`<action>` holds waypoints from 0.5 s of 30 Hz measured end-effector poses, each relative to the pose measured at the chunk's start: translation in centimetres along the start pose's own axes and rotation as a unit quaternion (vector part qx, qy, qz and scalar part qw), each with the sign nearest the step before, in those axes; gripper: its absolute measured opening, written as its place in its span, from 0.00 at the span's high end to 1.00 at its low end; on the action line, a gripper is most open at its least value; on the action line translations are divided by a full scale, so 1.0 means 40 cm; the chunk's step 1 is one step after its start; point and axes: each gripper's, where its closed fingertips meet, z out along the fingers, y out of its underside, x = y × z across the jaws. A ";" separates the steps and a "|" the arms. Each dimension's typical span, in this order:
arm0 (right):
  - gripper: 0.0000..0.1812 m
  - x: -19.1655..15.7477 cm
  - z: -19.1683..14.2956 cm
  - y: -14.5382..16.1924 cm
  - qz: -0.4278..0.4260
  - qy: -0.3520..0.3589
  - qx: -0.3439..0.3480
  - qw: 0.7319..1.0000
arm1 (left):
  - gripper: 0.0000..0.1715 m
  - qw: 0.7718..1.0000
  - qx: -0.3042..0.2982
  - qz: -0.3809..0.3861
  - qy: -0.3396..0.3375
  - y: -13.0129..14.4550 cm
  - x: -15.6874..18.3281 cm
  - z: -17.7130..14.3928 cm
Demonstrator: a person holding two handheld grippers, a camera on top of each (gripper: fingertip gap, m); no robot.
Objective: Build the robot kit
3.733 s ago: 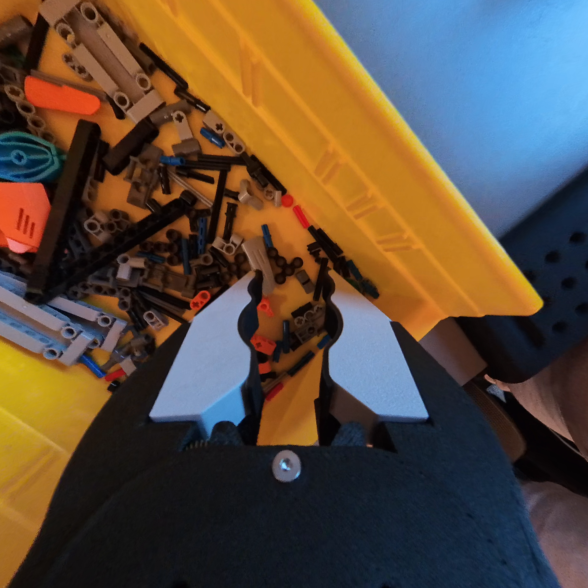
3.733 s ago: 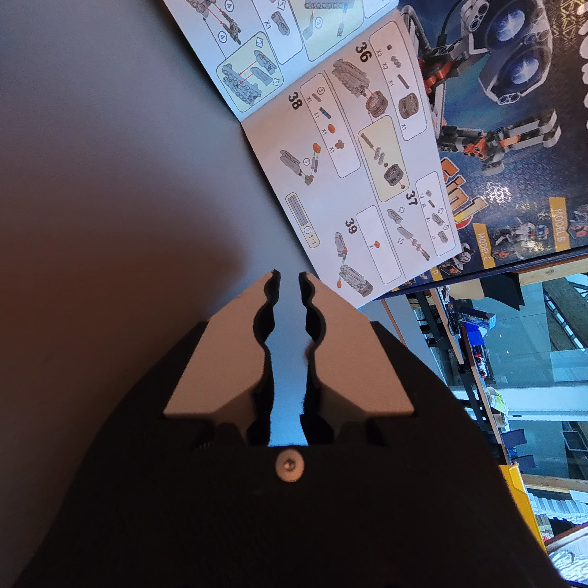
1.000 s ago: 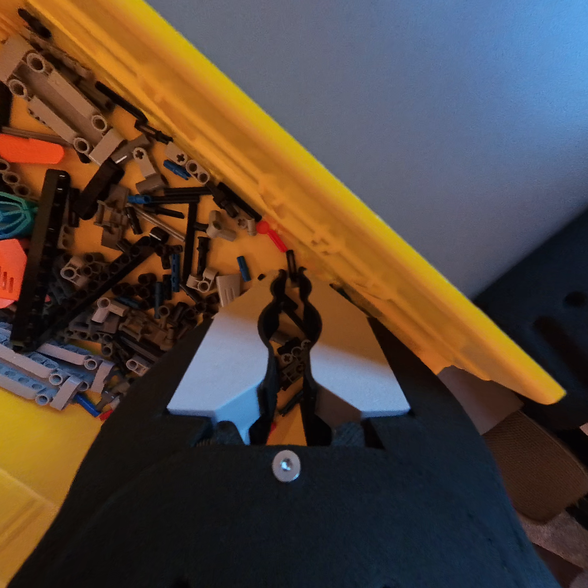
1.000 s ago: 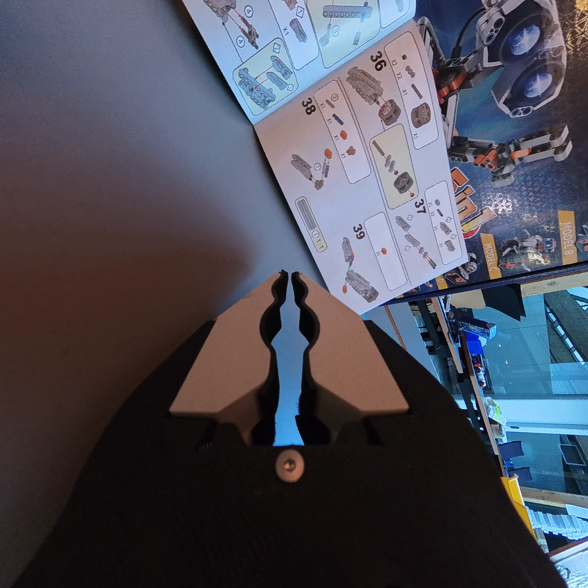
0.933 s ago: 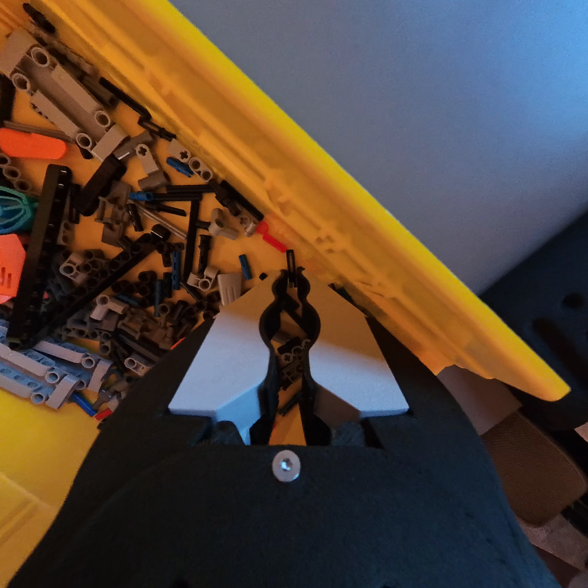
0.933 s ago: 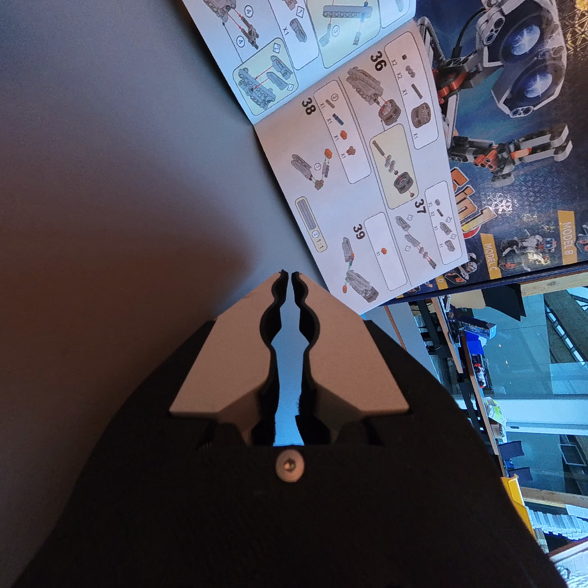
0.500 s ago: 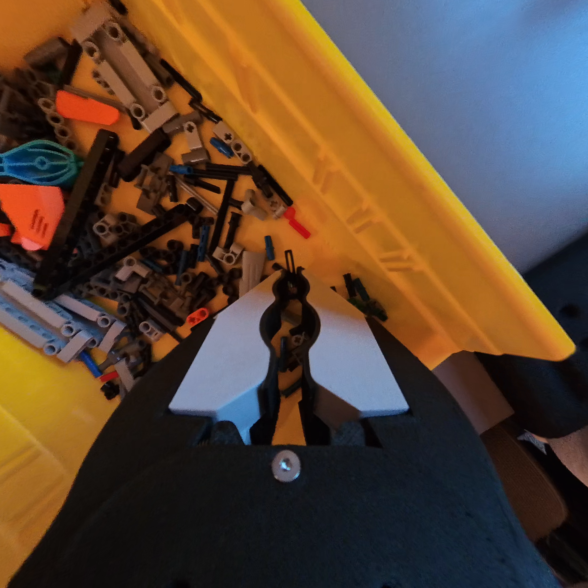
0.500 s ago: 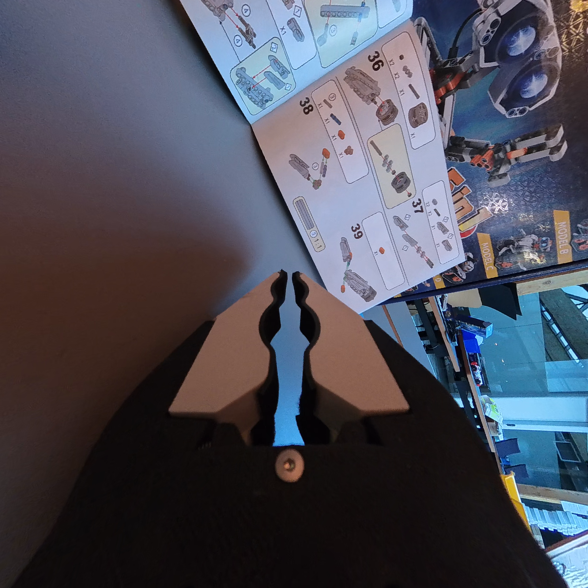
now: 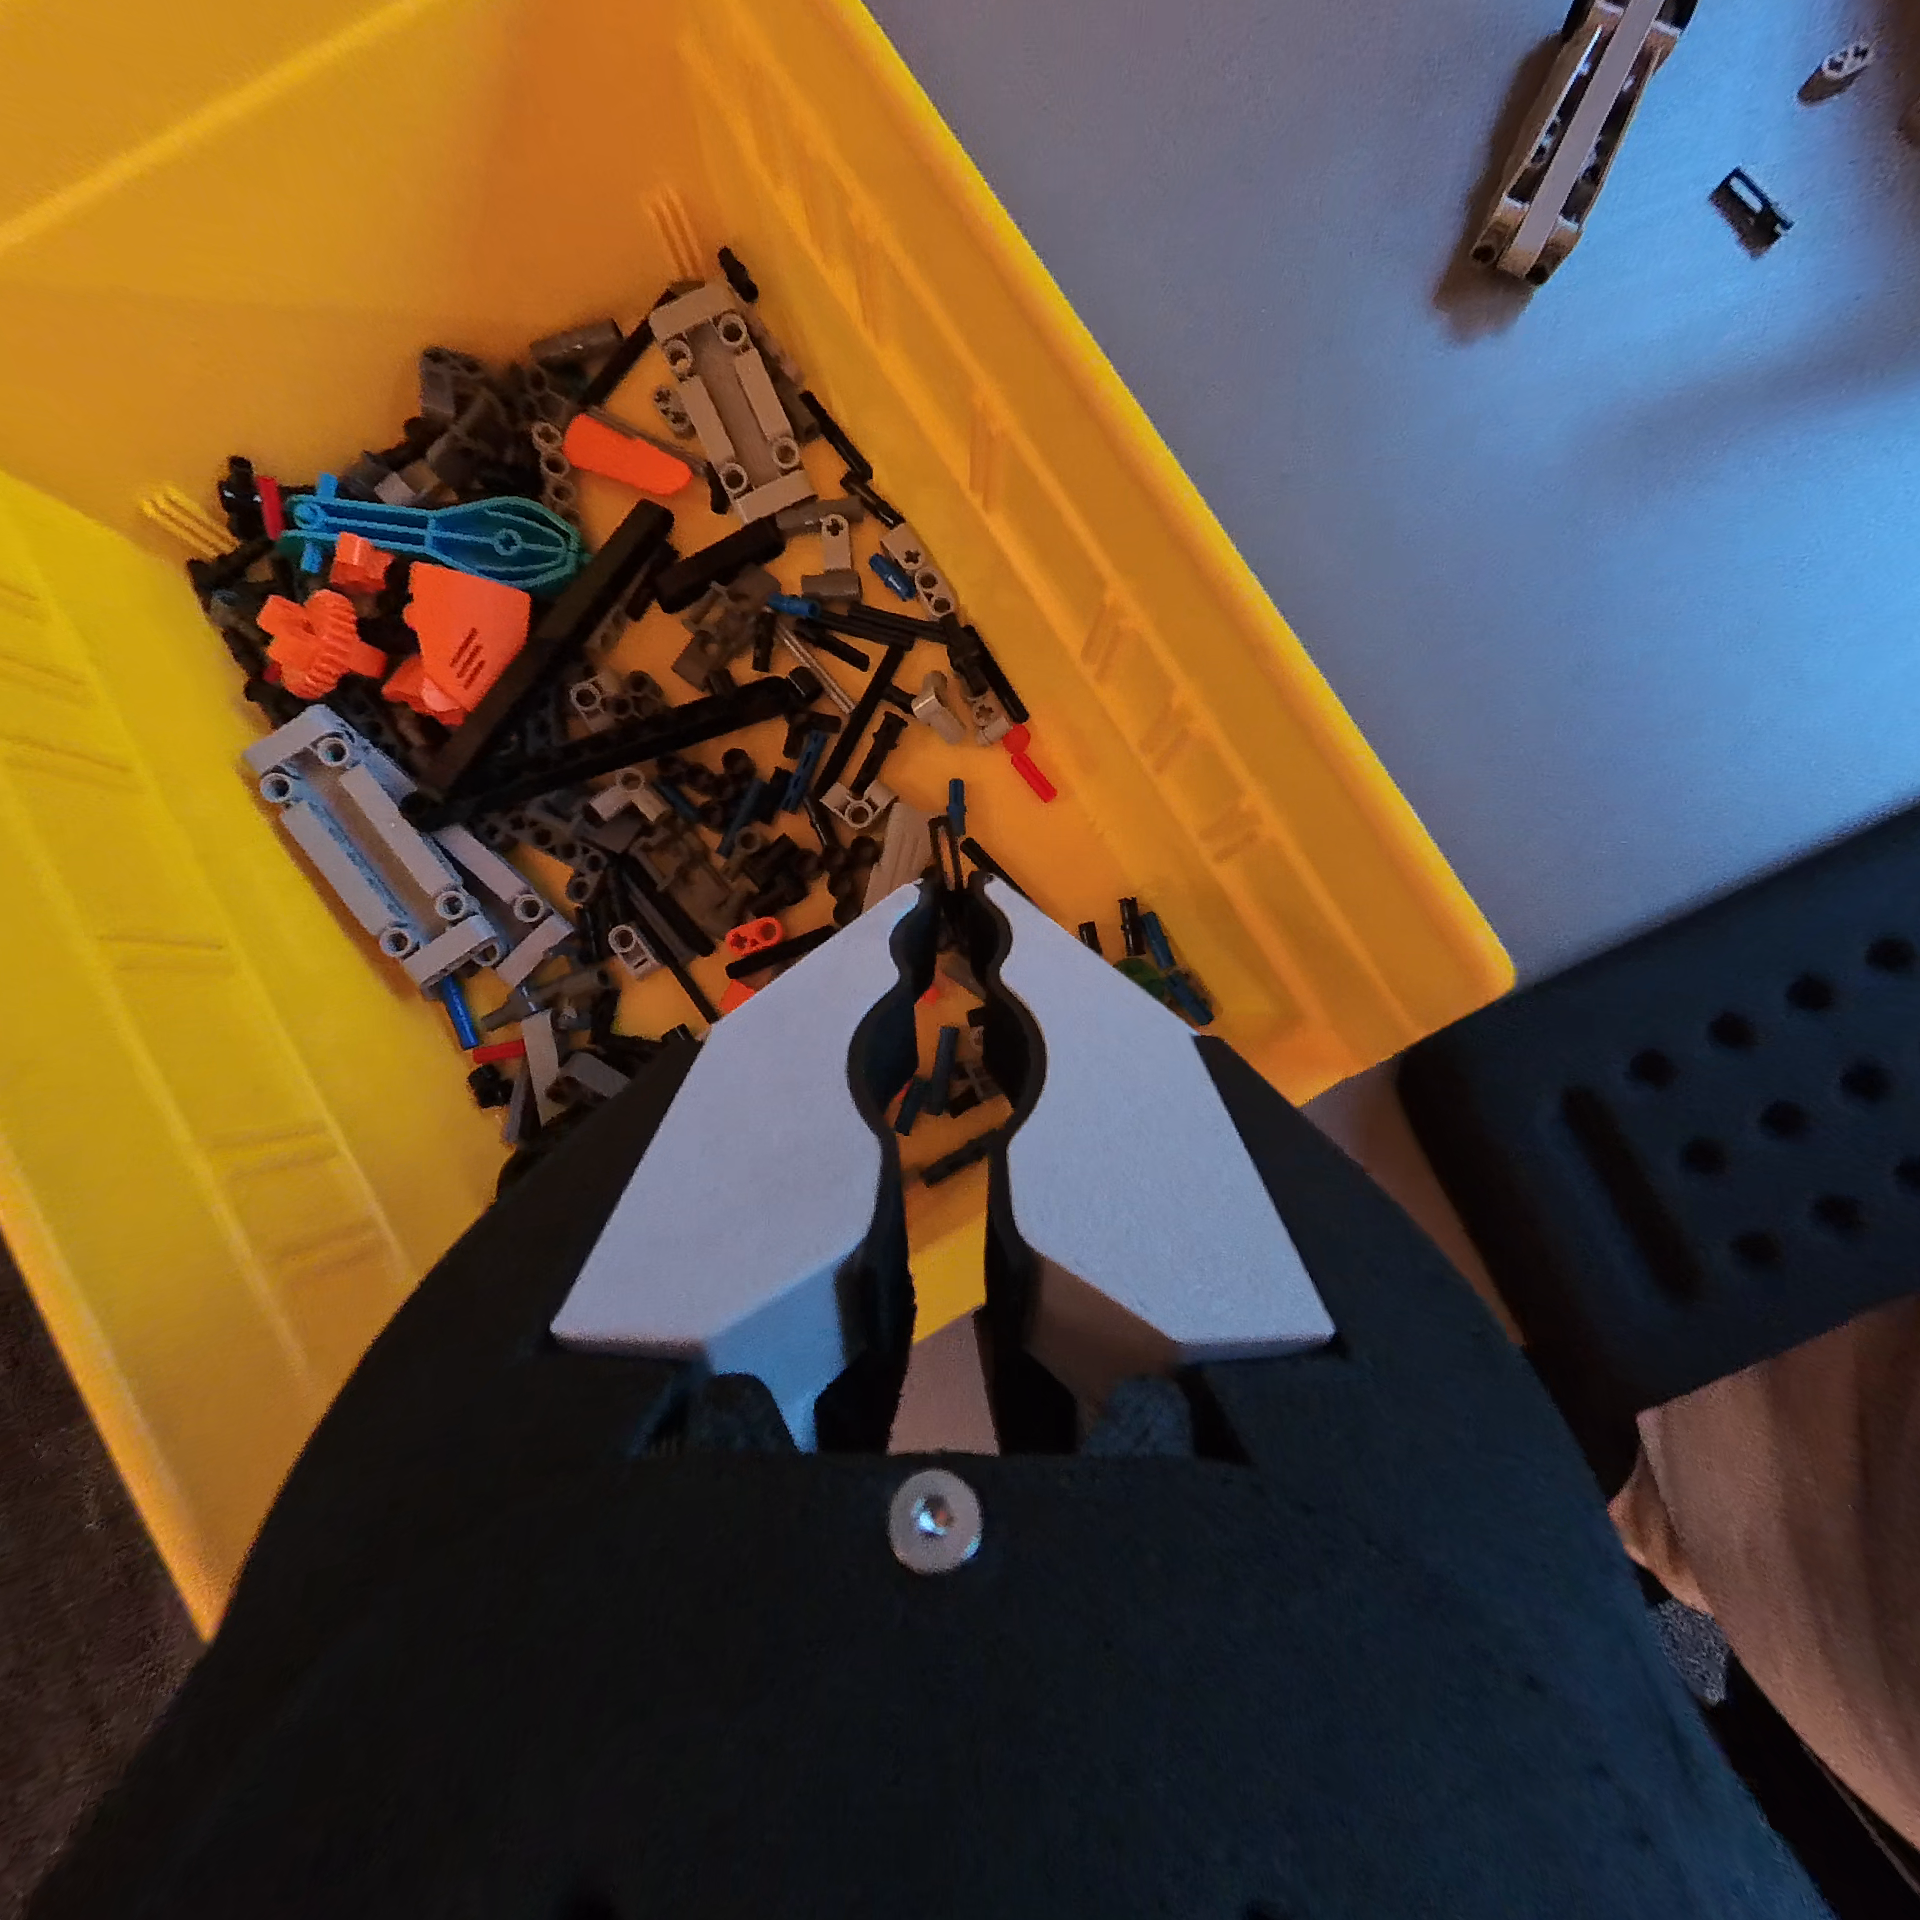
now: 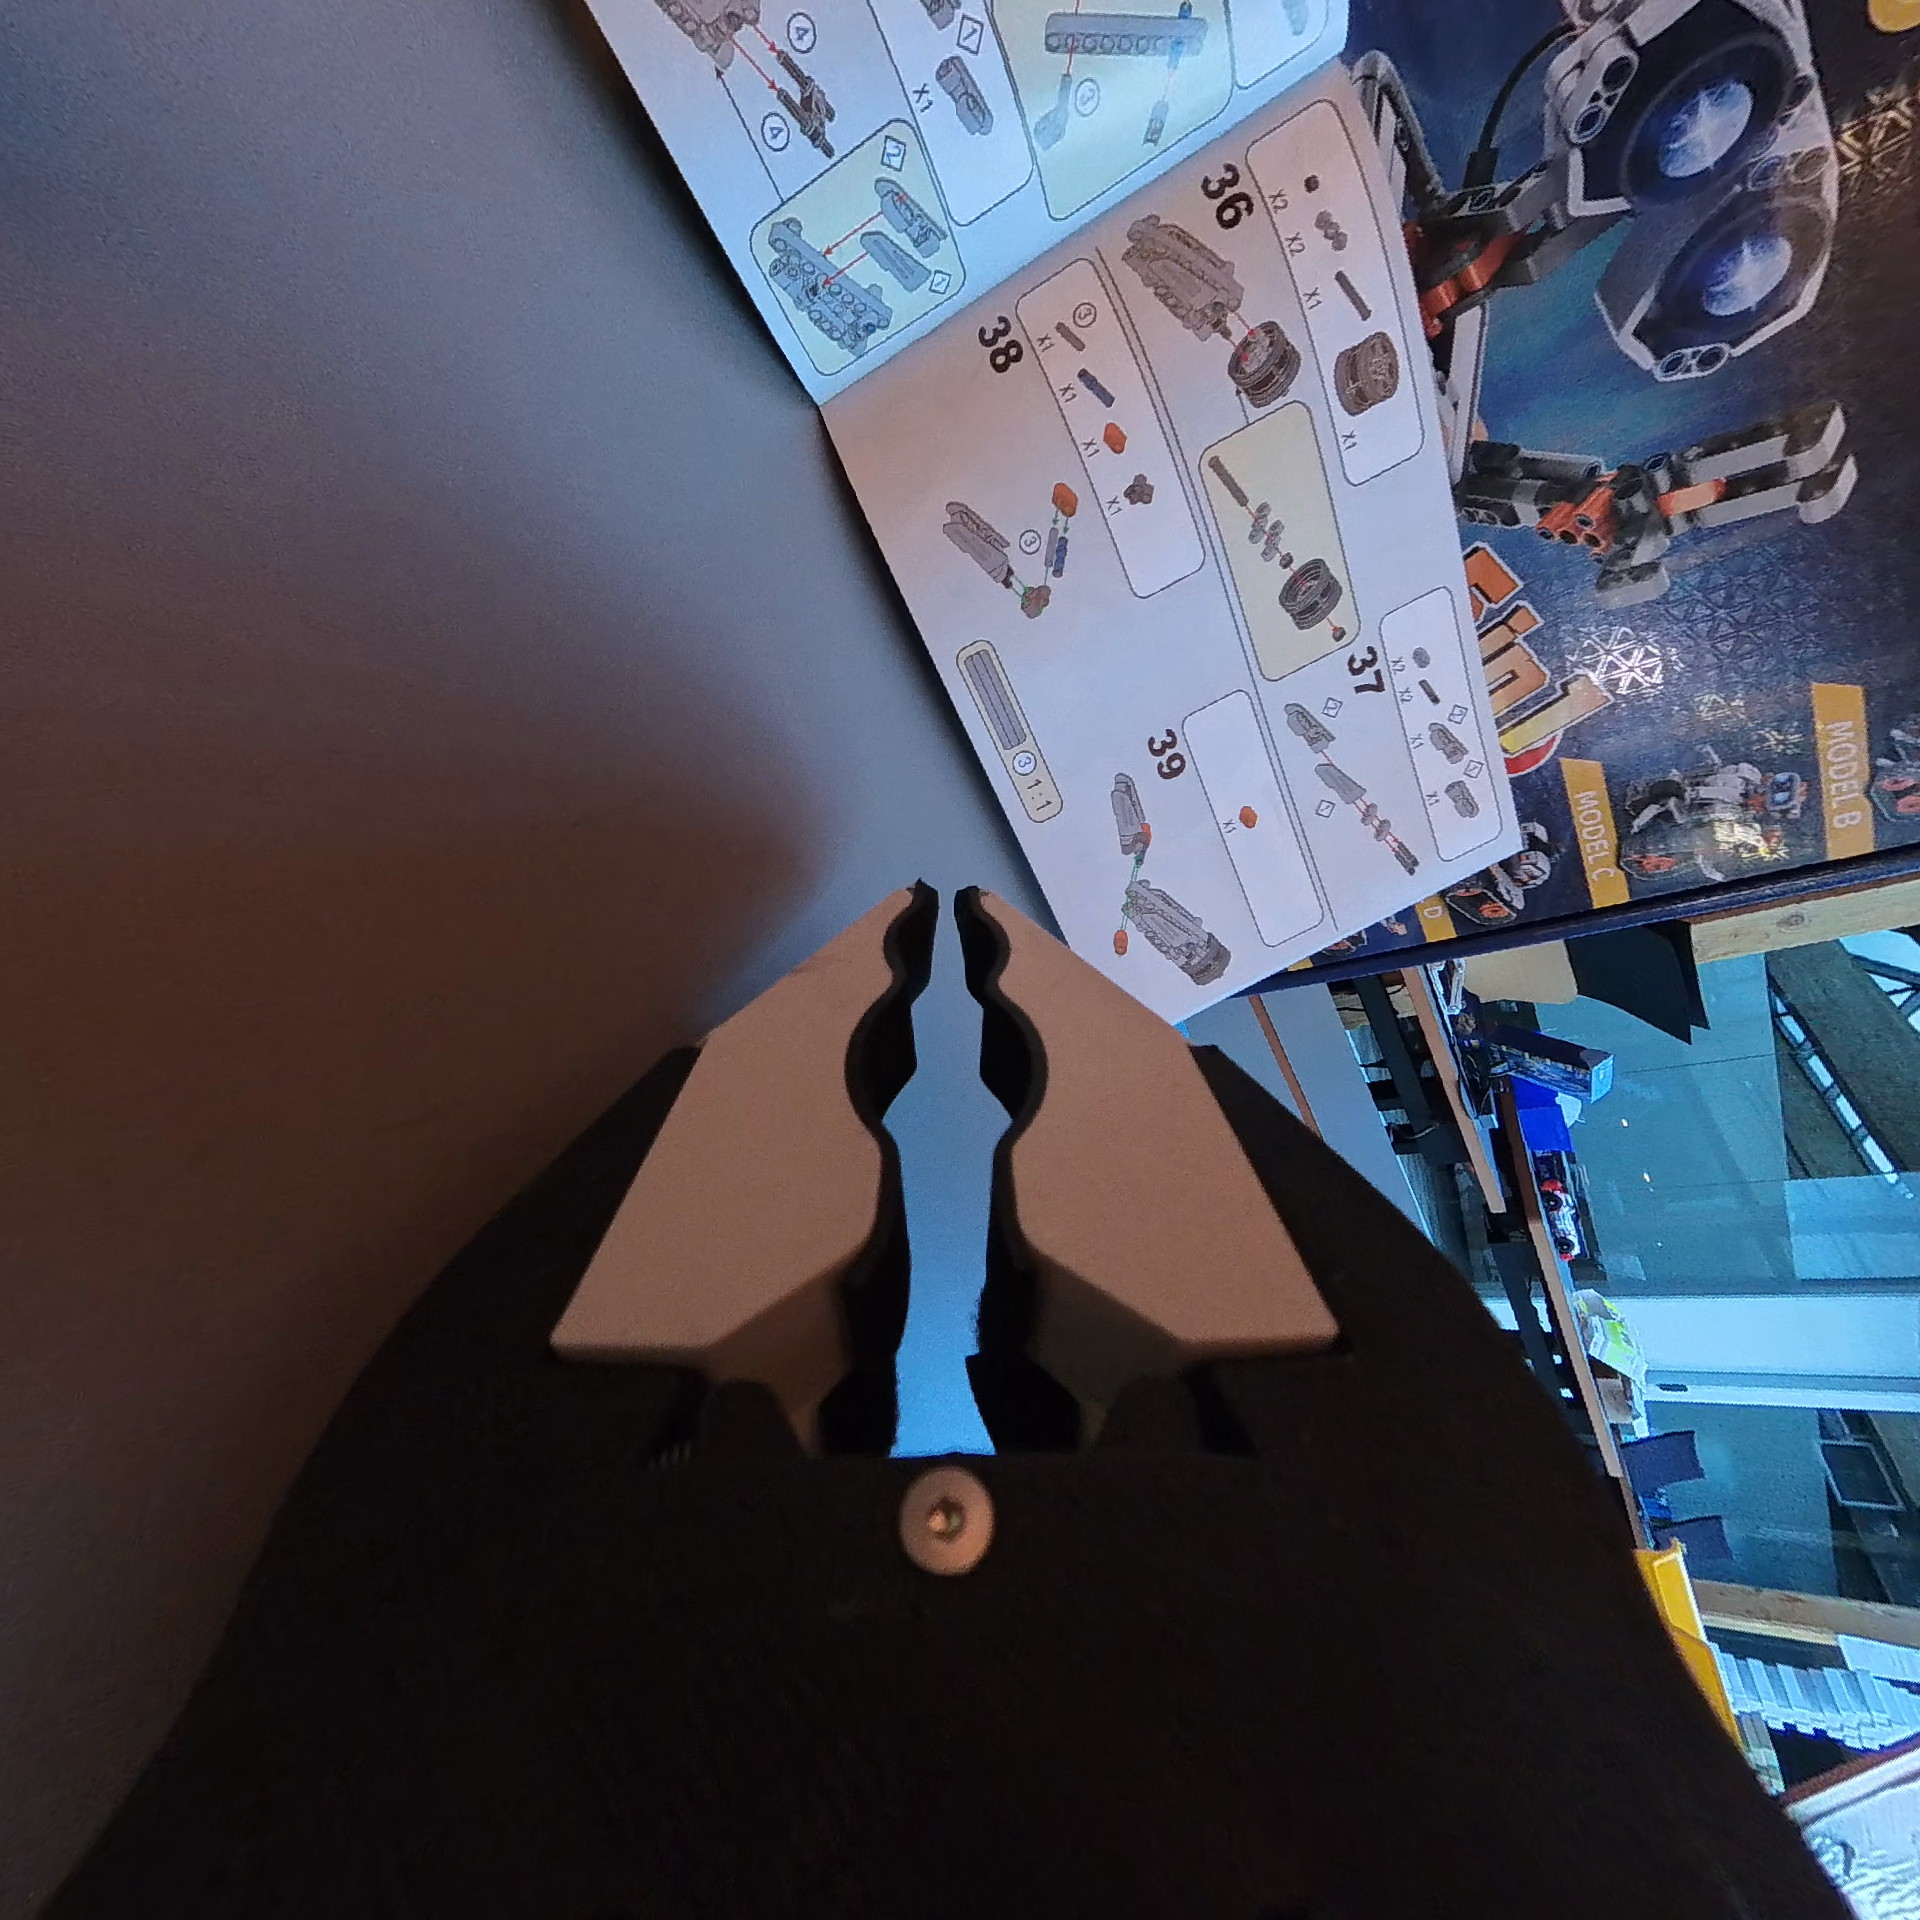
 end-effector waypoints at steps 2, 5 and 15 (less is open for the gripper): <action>0.98 0.000 0.000 0.000 0.000 0.000 0.000 1.000 | 0.98 1.000 0.005 -0.005 0.002 -0.004 0.006 -0.008; 0.98 0.000 0.000 0.000 0.000 0.000 0.000 1.000 | 0.98 1.000 0.013 -0.009 0.001 -0.012 0.013 -0.012; 0.98 0.000 0.000 0.000 0.001 0.000 0.000 1.000 | 0.98 0.999 0.043 -0.024 -0.006 -0.046 0.013 -0.034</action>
